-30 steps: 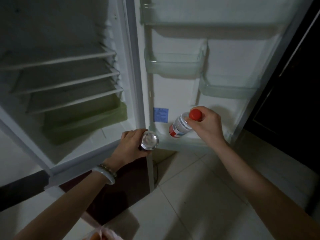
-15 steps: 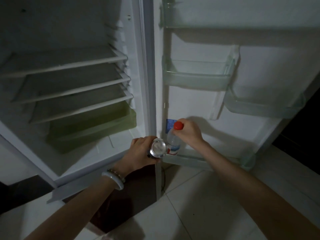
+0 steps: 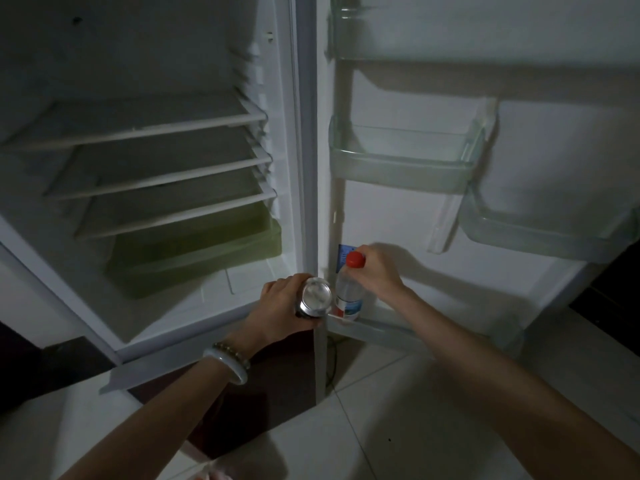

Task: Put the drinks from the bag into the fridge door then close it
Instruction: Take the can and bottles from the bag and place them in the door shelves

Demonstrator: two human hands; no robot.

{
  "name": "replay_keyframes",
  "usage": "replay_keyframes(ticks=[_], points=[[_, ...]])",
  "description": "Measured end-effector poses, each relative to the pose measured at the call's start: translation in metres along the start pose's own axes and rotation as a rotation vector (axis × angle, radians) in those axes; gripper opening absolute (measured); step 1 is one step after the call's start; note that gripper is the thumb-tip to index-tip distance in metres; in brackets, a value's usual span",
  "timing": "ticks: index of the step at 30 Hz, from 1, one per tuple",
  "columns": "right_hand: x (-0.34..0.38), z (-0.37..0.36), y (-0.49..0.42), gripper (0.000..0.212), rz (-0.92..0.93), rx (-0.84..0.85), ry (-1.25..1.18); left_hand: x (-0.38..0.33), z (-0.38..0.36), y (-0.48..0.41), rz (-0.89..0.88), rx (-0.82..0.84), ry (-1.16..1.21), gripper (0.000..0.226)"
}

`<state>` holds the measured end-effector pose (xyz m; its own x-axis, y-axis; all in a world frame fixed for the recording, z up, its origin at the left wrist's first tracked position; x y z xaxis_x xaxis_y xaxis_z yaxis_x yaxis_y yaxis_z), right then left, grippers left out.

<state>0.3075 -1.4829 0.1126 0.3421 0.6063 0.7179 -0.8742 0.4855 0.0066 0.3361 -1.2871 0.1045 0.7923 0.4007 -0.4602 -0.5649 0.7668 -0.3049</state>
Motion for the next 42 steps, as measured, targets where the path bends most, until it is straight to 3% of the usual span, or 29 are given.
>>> replay_keyframes(ticks=[2, 6, 12, 17, 26, 30, 35, 42], points=[[0.001, 0.000, -0.002, 0.025, 0.007, -0.001, -0.001, -0.004, 0.000, -0.002, -0.024, 0.009, -0.031, 0.073], [0.004, -0.001, -0.007, 0.015, 0.061, -0.022, 0.039, -0.012, 0.006, -0.010, -0.027, -0.010, -0.045, 0.074], [0.004, 0.011, 0.000, 0.025, 0.105, 0.139, 0.044, -0.024, 0.016, -0.023, -0.034, -0.040, 0.015, 0.071], [-0.011, 0.055, 0.029, 0.053, 0.088, -0.039, 0.008, -0.070, 0.026, -0.050, -0.158, -0.035, 0.154, 0.075], [-0.072, 0.144, 0.099, 0.043, -0.029, -0.245, -0.007, -0.198, 0.066, -0.108, -0.419, 0.064, 0.289, 0.067], [-0.085, 0.173, 0.120, 0.042, -0.038, -0.321, 0.005, -0.245, 0.093, -0.136, -0.503, -0.008, 0.381, 0.066], [-0.106, 0.190, 0.137, 0.037, -0.065, -0.389, 0.021, -0.275, 0.099, -0.172, -0.446, -0.100, 0.349, 0.061], [-0.127, 0.202, 0.152, 0.033, -0.122, -0.437, -0.007, -0.295, 0.070, -0.203, -0.359, -0.085, 0.188, 0.061]])
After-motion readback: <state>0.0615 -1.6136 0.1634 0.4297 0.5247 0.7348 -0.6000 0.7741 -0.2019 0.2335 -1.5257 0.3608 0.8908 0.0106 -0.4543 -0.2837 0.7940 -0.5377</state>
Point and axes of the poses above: each hand's wrist, its own y-axis away from the middle knuckle, its own z-axis out of the back of the hand, x = y × z, the point moved 6 cm from there along -y, towards the middle knuckle, and after that the axes turned 5 degrees about -z, right-handed, at the moved point
